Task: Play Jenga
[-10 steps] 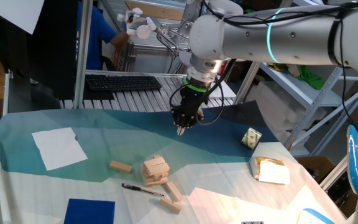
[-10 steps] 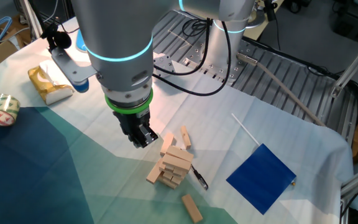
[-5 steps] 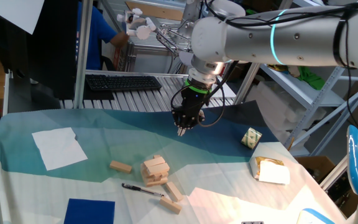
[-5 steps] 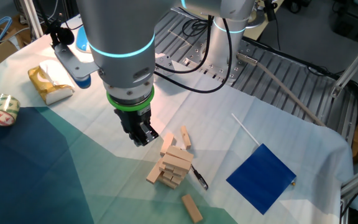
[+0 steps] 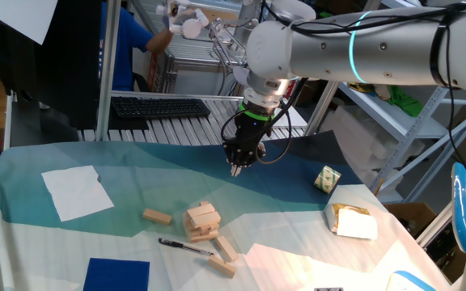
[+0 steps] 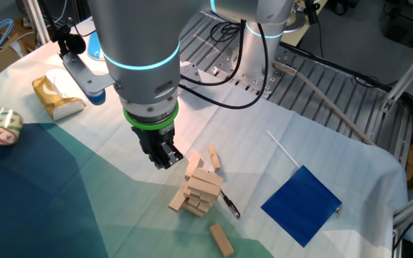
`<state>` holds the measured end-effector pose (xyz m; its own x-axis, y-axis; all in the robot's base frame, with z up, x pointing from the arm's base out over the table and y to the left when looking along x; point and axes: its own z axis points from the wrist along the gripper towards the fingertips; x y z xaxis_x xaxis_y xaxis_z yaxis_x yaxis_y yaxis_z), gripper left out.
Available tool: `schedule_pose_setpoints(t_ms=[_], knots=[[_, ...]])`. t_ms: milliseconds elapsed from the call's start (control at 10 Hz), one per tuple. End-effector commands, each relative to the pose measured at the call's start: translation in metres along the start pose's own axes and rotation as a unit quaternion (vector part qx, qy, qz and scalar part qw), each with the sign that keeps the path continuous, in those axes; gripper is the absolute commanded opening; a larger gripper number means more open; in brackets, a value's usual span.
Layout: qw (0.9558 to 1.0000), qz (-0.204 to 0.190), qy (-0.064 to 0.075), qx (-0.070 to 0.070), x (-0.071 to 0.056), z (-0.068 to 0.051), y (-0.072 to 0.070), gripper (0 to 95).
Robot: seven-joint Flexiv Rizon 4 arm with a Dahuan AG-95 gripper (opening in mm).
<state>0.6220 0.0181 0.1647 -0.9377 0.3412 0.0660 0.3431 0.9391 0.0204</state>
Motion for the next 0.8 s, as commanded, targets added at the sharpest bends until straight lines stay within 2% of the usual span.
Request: schedule_pose_setpoints(t_ms=[100,300,400,500,800], knots=[[0.9999,-0.009,-0.007,0.003,0.0002,-0.0007,-0.0003,0.0],[0.9997,-0.017,-0.017,0.0,0.0002,-0.0007,-0.0003,0.0],[0.9995,-0.022,-0.022,-0.008,0.0002,-0.0007,-0.0003,0.0],[0.9992,-0.031,-0.024,-0.011,0.0002,-0.0007,-0.0003,0.0],[0.999,-0.032,-0.029,-0.01,0.0002,-0.0007,-0.0003,0.0]])
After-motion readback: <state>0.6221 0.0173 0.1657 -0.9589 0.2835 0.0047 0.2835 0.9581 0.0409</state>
